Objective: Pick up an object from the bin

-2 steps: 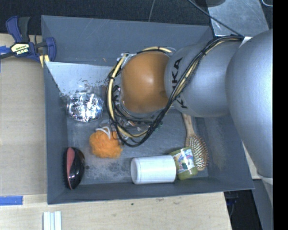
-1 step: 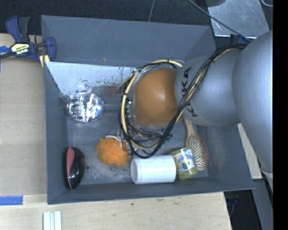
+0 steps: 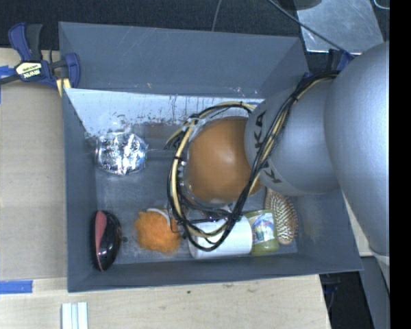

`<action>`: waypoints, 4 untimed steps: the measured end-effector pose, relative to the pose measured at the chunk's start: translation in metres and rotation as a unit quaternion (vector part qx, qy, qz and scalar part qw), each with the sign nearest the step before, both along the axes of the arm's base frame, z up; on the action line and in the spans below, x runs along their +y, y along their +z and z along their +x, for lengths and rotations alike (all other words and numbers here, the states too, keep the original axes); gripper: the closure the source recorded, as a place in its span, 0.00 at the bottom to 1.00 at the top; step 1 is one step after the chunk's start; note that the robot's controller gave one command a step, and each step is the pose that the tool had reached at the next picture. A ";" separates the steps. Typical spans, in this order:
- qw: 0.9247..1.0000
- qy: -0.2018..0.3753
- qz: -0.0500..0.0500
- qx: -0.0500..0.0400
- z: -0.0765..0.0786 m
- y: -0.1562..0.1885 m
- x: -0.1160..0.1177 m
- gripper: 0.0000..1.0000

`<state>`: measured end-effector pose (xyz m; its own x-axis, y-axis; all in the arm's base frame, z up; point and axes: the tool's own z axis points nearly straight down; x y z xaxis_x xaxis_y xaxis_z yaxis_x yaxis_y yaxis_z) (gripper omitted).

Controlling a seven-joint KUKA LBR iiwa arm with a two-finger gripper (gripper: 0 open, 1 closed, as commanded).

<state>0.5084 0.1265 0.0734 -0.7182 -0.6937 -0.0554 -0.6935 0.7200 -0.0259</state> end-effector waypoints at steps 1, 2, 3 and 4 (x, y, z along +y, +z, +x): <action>1.000 0.002 0.003 -0.004 -0.018 0.073 0.078 1.00; 0.999 -0.038 -0.007 -0.004 -0.002 0.002 0.091 1.00; 0.994 -0.108 0.001 -0.009 0.033 0.168 0.084 1.00; 0.987 -0.163 0.004 -0.007 0.031 0.106 0.091 1.00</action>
Offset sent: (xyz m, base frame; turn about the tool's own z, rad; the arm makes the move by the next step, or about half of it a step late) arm -0.0185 0.0723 0.0688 0.0036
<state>0.5393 0.2179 0.1790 -0.9019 -0.4259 -0.0722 -0.4250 0.9048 -0.0275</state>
